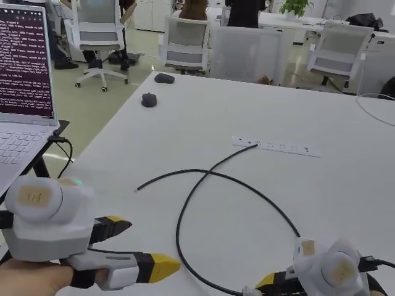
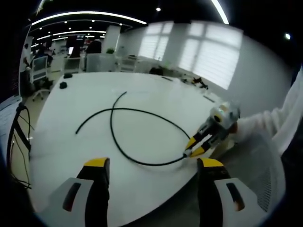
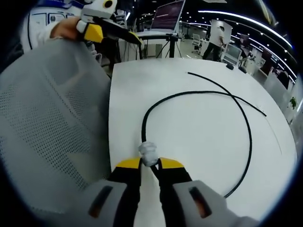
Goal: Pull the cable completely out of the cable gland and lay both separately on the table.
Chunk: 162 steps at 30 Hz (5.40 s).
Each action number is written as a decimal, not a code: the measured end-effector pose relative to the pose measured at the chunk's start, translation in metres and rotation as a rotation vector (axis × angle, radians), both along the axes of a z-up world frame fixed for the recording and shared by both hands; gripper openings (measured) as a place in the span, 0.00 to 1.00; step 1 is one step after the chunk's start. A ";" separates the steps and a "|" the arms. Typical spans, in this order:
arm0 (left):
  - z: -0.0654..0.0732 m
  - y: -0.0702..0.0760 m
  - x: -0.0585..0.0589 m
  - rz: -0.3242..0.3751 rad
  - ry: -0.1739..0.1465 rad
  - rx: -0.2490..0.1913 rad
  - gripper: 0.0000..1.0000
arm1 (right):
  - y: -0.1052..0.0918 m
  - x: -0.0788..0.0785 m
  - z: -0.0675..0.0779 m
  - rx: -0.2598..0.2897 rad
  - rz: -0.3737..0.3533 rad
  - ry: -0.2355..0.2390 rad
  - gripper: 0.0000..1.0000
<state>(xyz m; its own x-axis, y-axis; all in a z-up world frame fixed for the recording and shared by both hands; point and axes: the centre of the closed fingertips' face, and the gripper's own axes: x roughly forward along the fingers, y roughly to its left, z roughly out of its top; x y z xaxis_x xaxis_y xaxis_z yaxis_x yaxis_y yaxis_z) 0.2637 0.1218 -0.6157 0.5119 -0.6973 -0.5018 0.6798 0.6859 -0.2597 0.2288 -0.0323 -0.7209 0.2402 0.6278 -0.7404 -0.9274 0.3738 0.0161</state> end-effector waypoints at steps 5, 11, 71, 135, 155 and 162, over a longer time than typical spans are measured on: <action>0.004 -0.007 -0.002 -0.035 -0.018 -0.009 0.74 | 0.009 -0.002 0.020 0.040 -0.001 -0.012 0.11; 0.011 -0.024 -0.008 -0.127 -0.050 -0.024 0.67 | 0.019 -0.008 0.046 0.059 0.027 -0.026 0.10; 0.085 -0.091 -0.059 -0.666 -0.102 -0.287 0.15 | 0.073 -0.030 0.180 0.127 0.218 -0.325 0.12; 0.149 -0.080 -0.066 -0.704 -0.238 -0.546 0.14 | 0.079 -0.038 0.245 0.786 0.098 -0.035 0.12; 0.148 -0.080 -0.067 -0.678 0.005 -0.638 0.13 | 0.081 -0.044 0.252 0.741 0.217 -0.254 0.08; 0.144 -0.080 -0.066 -0.691 0.010 -0.645 0.13 | 0.082 -0.048 0.248 0.705 0.269 -0.314 0.08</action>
<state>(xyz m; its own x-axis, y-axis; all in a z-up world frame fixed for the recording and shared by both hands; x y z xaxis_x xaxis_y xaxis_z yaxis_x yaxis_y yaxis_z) 0.1981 0.0423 -0.4714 -0.1211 -0.9891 0.0842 0.8775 -0.1463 -0.4566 0.1811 0.0497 -0.4732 0.1453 0.9867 -0.0731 -0.9844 0.1367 -0.1110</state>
